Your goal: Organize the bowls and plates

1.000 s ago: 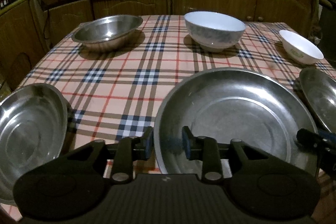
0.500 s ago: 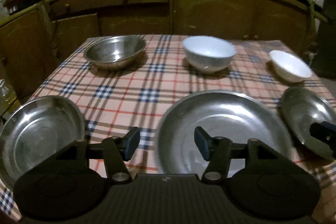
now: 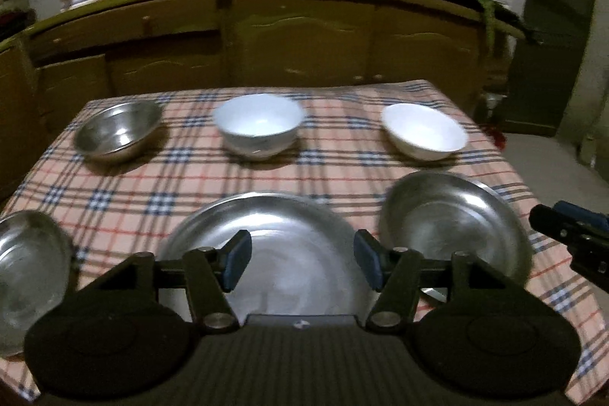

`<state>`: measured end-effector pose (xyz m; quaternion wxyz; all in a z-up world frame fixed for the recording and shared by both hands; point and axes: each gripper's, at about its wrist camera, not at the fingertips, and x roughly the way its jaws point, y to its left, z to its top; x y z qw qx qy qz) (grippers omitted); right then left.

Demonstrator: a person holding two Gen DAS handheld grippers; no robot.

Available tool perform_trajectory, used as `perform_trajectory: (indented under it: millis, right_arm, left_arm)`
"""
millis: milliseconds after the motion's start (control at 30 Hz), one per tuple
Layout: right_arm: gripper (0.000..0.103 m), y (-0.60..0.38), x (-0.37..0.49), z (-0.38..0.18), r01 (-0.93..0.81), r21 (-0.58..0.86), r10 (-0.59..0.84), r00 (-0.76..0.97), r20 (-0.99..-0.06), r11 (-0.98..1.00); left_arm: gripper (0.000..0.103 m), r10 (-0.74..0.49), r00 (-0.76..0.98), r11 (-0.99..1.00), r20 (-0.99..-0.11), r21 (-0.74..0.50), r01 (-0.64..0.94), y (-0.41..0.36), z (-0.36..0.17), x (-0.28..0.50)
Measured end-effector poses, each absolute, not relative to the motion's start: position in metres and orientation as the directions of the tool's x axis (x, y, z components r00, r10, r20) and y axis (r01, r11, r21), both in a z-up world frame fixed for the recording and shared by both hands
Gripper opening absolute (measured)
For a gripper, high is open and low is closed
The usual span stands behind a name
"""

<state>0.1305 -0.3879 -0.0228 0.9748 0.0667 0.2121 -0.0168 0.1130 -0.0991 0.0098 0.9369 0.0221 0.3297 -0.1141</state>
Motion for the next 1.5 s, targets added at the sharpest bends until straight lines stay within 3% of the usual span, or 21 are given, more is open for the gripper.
perform_trajectory:
  millis: [467,667,867,1200,1400,1500]
  right_arm:
    - [0.041,-0.458,0.147,-0.052,0.2,0.157,-0.106,0.878,-0.466,0.967]
    - [0.06,-0.468,0.158,-0.063,0.221,0.186,-0.103,0.863,-0.495,0.957]
    - [0.06,-0.483,0.172,-0.078,0.246,0.29,-0.045,0.827,-0.56,0.925]
    - [0.061,-0.491,0.189,-0.101,0.304,0.303,-0.041,0.764,-0.644,0.903]
    - [0.061,-0.493,0.197,-0.109,0.33,0.292,-0.054,0.74,-0.671,0.898]
    - [0.061,-0.495,0.202,-0.114,0.34,0.308,-0.04,0.726,-0.686,0.888]
  left_arm:
    - [0.067,-0.255,0.737,0.945,-0.626,0.001,0.328,-0.152,-0.002,0.133]
    - [0.068,-0.244,0.717,0.945,-0.653,0.004,0.326,-0.158,-0.016,0.15]
    - [0.068,-0.255,0.688,0.941,-0.679,-0.01,0.34,-0.165,-0.032,0.167]
    - [0.068,-0.24,0.661,0.93,-0.711,0.028,0.368,-0.189,-0.056,0.198]
    - [0.065,-0.251,0.647,0.916,-0.72,0.039,0.399,-0.202,-0.065,0.21]
    - [0.054,-0.26,0.635,0.902,-0.728,0.052,0.429,-0.21,-0.069,0.216]
